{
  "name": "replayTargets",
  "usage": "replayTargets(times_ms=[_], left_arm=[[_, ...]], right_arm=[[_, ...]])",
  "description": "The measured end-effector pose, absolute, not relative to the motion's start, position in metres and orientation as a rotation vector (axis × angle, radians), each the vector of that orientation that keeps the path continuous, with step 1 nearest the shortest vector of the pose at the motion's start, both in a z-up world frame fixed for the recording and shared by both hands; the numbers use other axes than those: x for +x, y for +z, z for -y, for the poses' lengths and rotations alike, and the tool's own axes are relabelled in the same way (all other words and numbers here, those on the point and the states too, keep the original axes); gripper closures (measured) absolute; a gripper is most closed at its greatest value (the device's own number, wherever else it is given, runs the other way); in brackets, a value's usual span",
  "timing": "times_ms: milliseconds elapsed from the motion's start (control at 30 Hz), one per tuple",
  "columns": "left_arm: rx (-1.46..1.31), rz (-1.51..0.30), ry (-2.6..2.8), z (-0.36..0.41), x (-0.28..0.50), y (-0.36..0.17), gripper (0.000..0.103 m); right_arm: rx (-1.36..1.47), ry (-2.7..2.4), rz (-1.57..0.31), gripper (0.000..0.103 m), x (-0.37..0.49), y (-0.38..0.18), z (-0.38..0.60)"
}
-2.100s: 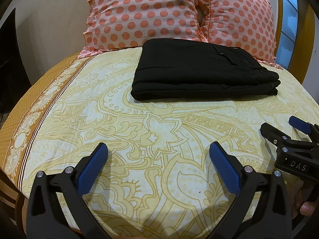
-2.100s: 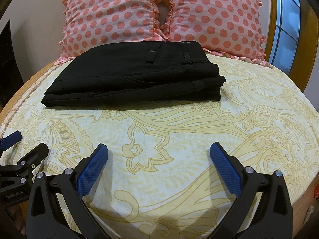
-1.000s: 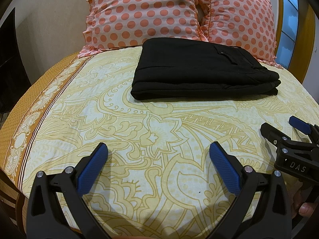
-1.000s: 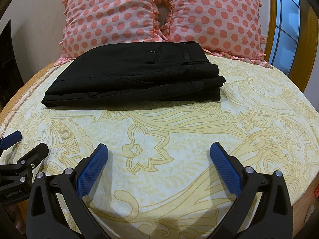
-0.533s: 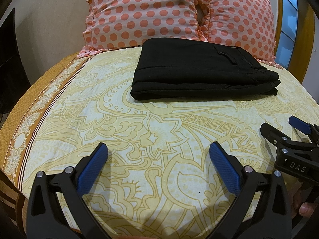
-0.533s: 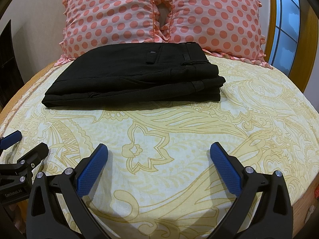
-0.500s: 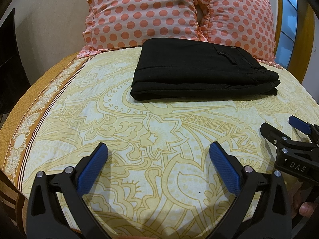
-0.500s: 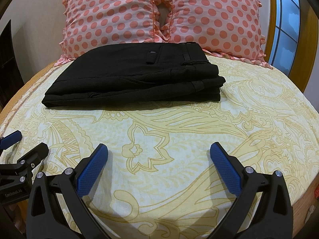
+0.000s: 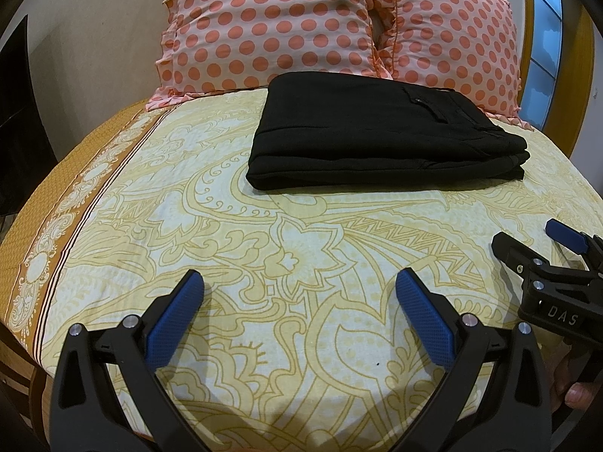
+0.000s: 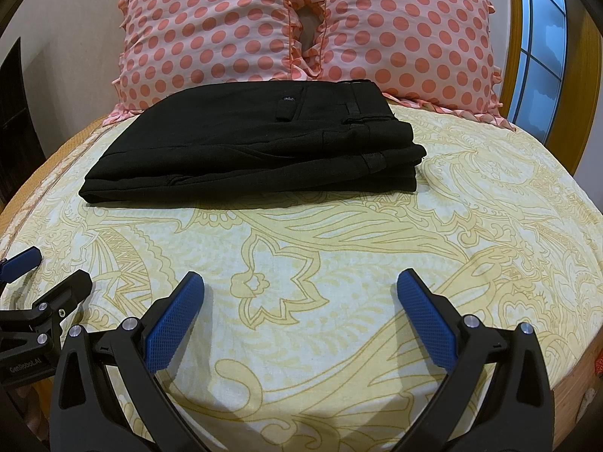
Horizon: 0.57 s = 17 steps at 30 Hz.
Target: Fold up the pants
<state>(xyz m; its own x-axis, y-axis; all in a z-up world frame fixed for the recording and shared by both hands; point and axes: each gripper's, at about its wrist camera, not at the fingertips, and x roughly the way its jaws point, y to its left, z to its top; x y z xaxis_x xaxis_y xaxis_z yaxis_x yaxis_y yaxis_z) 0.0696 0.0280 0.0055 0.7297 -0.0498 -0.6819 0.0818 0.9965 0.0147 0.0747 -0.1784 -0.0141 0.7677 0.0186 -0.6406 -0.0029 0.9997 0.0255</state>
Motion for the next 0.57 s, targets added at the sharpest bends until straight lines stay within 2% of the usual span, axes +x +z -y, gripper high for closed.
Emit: replayTargets(times_ms=[567], left_arm=[[0.046, -0.753, -0.075, -0.0291, 0.0703, 0.0056, 0.002]], right_arm=[[0.025, 0.009, -0.695, 0.001, 0.0748, -0.0145, 0.1777]])
